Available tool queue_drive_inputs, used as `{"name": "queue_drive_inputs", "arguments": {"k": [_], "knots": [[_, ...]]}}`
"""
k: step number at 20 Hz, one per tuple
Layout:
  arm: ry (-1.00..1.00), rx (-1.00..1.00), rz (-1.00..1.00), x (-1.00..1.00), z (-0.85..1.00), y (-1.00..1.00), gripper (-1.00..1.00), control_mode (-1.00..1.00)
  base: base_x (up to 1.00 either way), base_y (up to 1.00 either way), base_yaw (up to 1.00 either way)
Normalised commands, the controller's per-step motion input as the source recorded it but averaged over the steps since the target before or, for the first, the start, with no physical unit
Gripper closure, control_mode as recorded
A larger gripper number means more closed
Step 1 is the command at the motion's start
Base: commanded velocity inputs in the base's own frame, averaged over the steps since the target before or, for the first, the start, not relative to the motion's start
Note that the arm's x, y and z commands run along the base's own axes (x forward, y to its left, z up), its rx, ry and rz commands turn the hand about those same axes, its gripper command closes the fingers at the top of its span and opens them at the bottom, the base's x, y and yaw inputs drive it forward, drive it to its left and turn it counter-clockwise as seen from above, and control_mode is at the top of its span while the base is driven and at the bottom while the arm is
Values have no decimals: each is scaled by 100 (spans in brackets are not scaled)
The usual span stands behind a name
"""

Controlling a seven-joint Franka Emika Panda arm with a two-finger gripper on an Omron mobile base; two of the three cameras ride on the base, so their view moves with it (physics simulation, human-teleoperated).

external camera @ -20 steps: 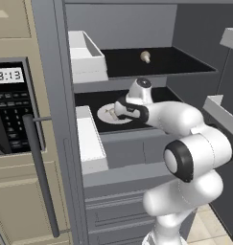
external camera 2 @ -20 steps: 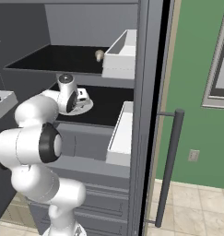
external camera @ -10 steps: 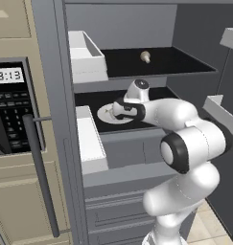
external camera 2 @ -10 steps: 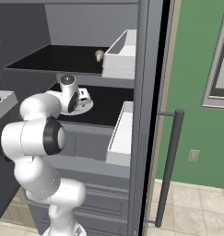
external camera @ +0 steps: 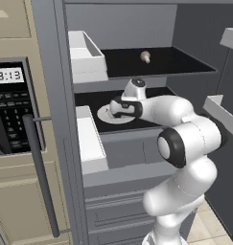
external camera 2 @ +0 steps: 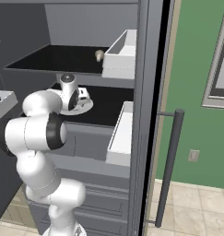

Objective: Retrieve the fish from the fridge and place it on the cutting board.

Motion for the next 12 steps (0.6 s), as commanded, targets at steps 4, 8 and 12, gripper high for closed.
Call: {"name": "queue_drive_inputs", "arguments": {"k": [4, 8, 12], "knots": [[3, 0, 0, 12, -1, 16, -100, -100, 0, 0, 0], [3, 0, 0, 11, -5, 23, -100, -100, 0, 0, 0], [4, 0, 0, 6, -31, 16, -100, -100, 0, 0, 0]]}}
